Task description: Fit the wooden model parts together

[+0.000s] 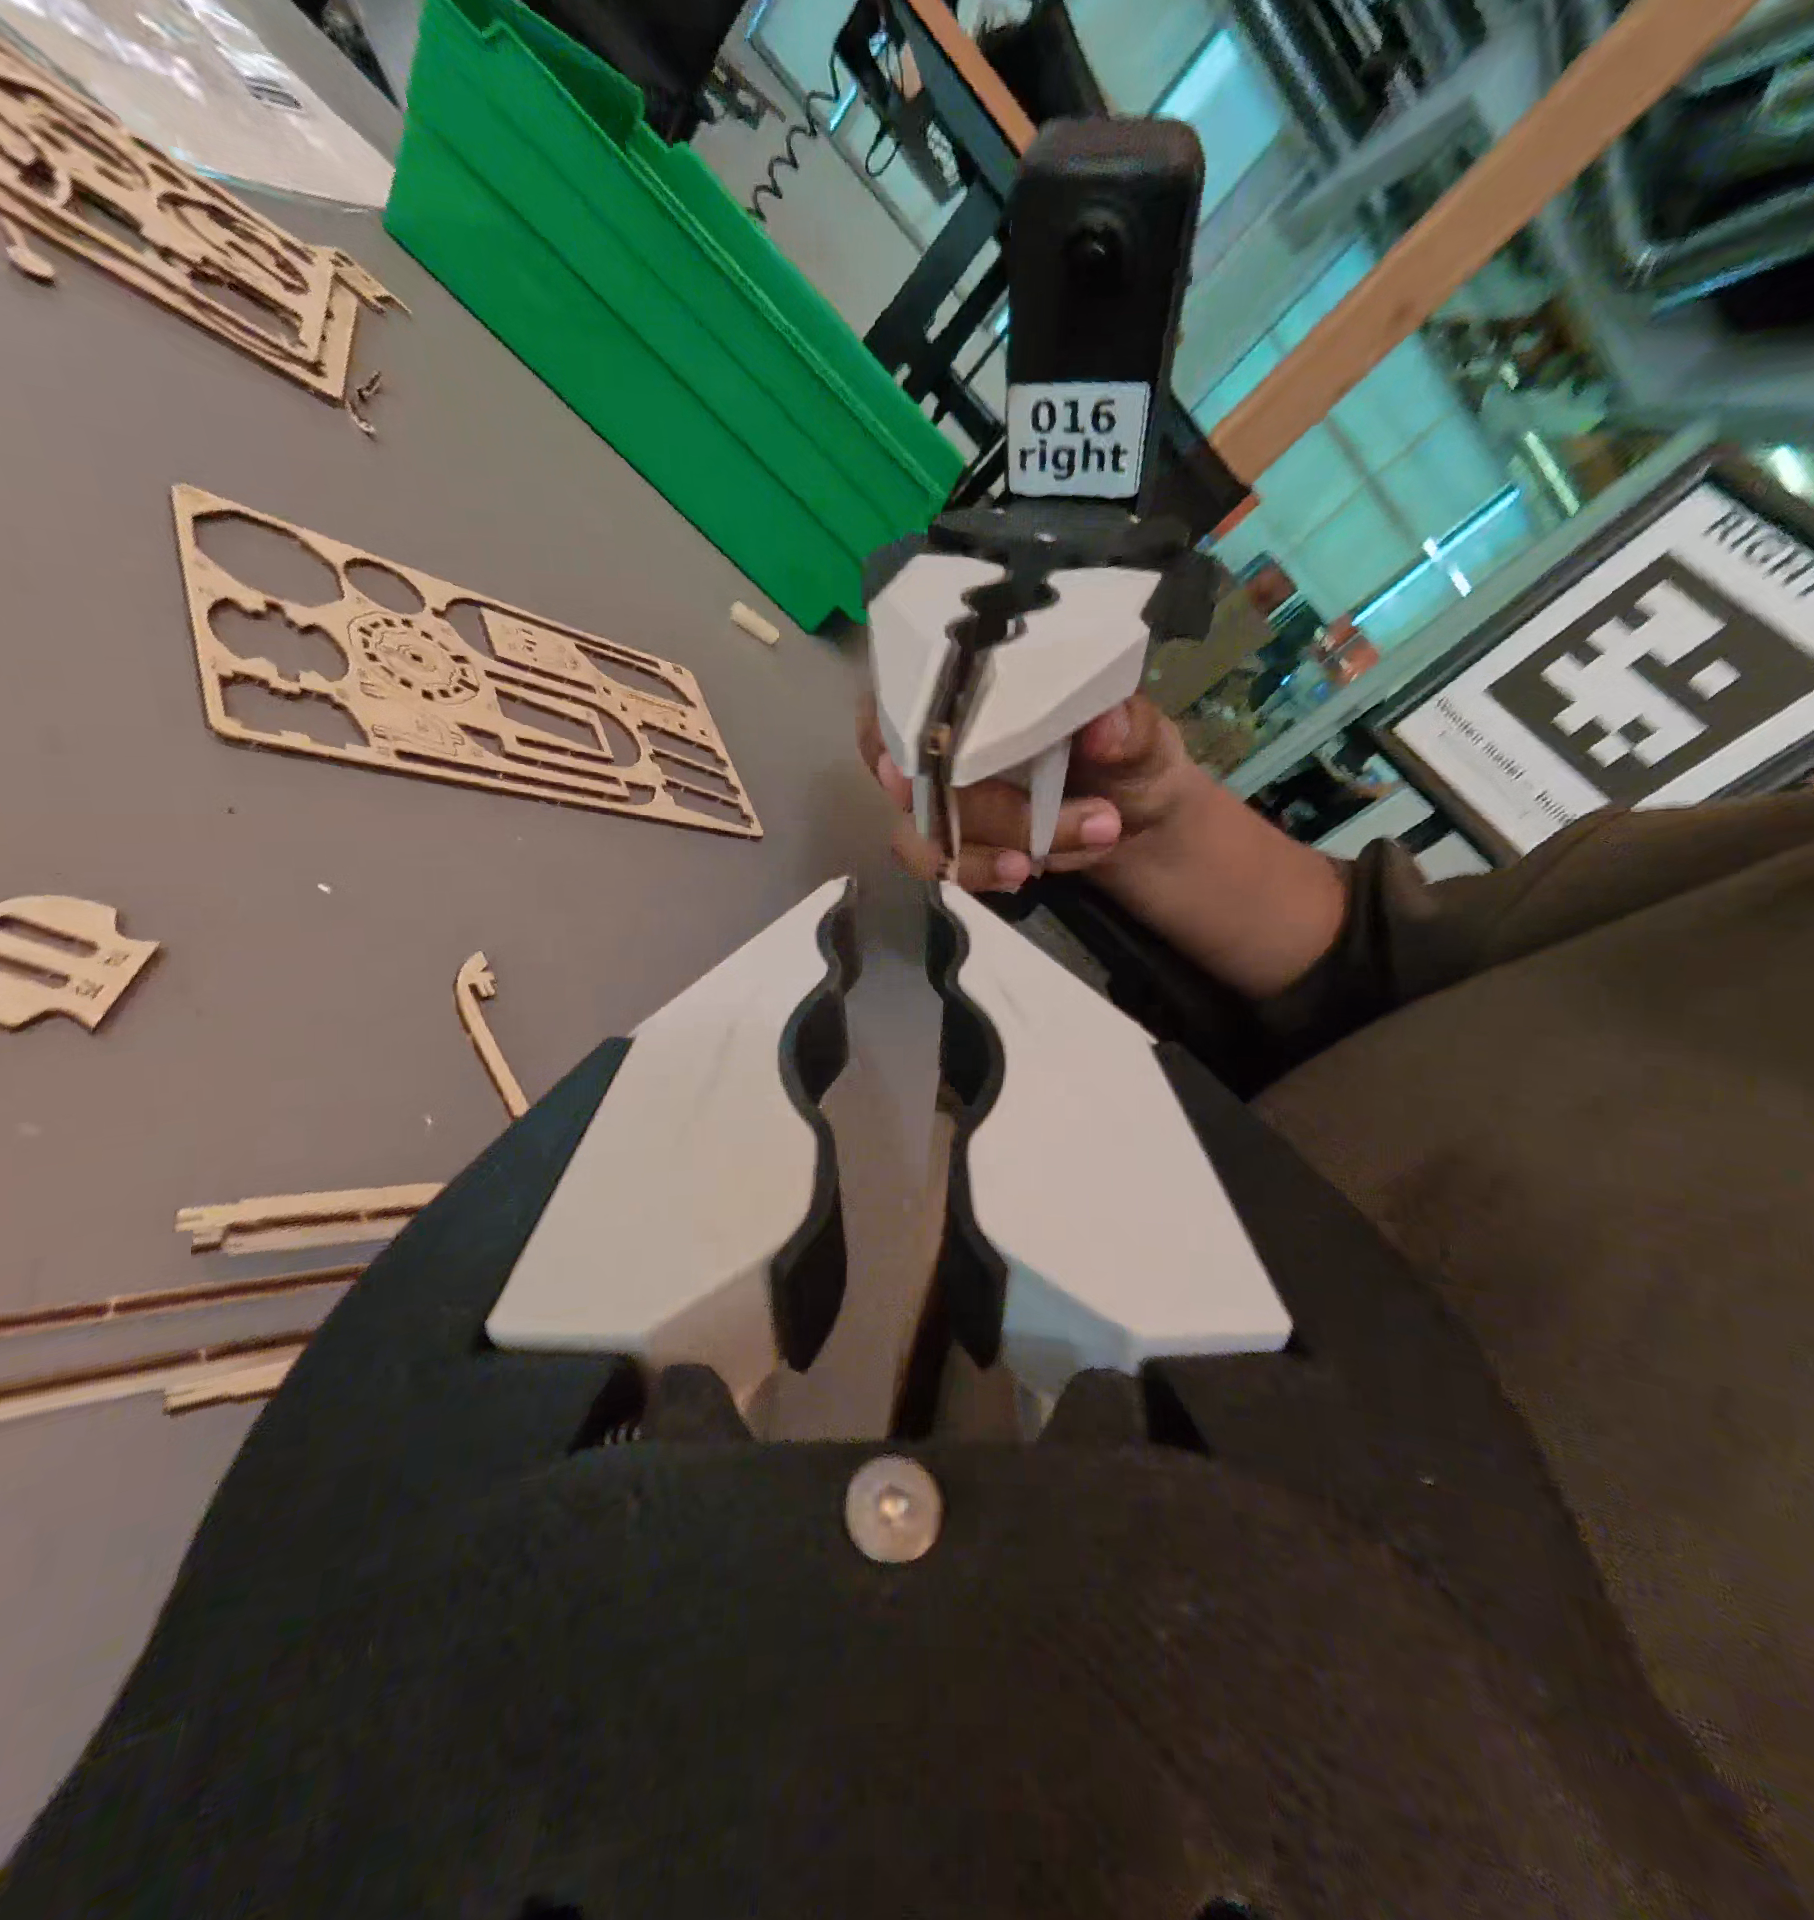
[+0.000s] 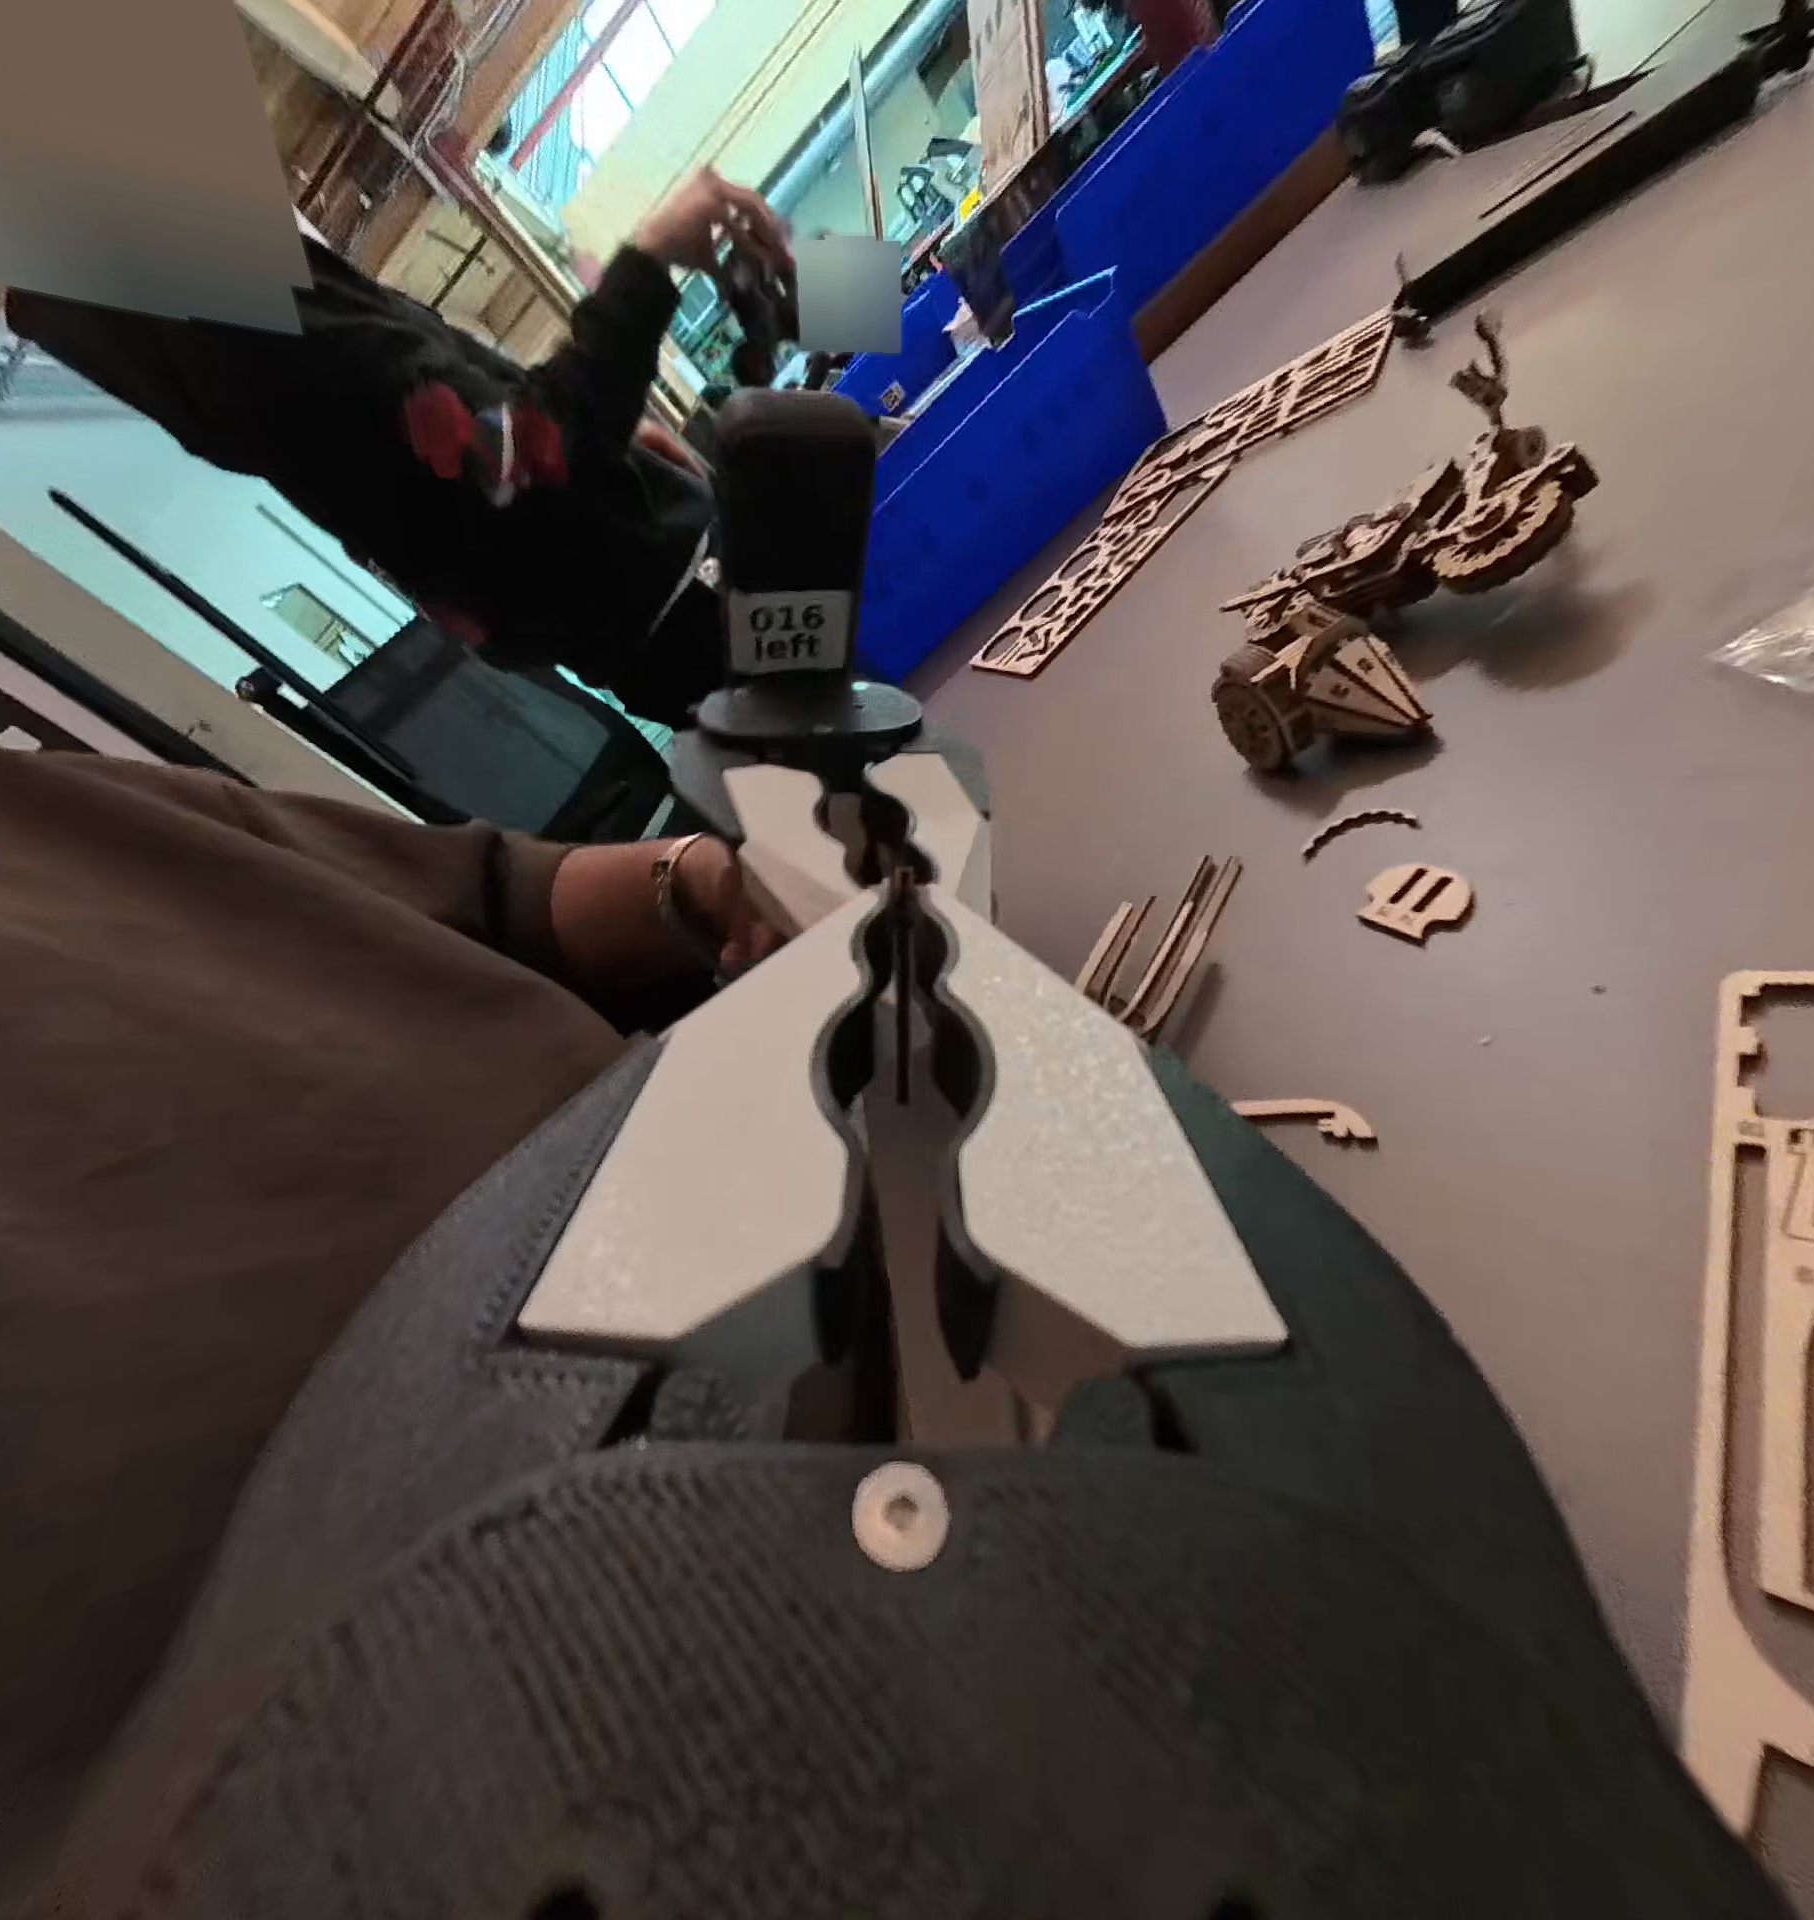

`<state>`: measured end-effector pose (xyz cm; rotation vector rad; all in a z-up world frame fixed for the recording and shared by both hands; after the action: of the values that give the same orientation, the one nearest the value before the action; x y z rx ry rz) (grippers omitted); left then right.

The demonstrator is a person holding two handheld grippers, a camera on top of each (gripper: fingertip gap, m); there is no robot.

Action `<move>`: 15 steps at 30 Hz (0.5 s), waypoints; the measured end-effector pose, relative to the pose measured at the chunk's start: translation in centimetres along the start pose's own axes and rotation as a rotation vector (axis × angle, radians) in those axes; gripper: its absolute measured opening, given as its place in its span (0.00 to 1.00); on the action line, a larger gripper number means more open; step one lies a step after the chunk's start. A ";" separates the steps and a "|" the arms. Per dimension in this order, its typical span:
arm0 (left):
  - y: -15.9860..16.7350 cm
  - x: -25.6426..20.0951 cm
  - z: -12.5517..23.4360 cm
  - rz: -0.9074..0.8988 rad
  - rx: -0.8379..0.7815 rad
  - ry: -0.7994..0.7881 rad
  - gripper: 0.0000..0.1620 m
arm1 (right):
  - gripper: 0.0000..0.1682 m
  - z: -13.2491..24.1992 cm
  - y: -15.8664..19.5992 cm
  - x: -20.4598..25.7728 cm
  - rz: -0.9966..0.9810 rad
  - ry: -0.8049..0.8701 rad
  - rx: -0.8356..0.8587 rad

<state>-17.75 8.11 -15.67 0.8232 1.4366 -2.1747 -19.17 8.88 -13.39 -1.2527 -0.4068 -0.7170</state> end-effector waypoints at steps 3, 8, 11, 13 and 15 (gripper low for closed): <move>0.0 -0.8 -0.5 -0.006 -0.018 0.022 0.04 | 0.00 -0.7 0.3 -0.1 -0.004 0.022 0.020; -0.6 -1.1 -0.1 0.047 -0.064 0.099 0.01 | 0.02 -1.0 0.0 0.5 -0.038 -0.025 -0.002; -1.3 -1.0 0.8 0.079 -0.117 0.142 0.01 | 0.12 -0.3 -0.4 0.5 -0.032 -0.033 -0.031; -1.5 -1.2 1.3 0.115 -0.134 0.202 0.00 | 0.12 0.6 -1.0 1.2 0.021 -0.058 -0.059; -1.0 -2.2 1.4 0.179 -0.074 0.358 0.00 | 0.17 1.8 -1.1 3.6 0.191 -0.141 -0.072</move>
<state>-17.08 7.20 -13.13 1.3110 1.5278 -1.8963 -17.19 9.48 -9.76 -1.3942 -0.3726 -0.4860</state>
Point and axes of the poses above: each gripper's, where its closed fingertips meet, z back along the fingers, y out of its underside, x = y × z across the jaws, the point moved 1 cm from there along z, back along the fingers, and after that the axes turned 14 degrees about x, right-handed, at the moved point
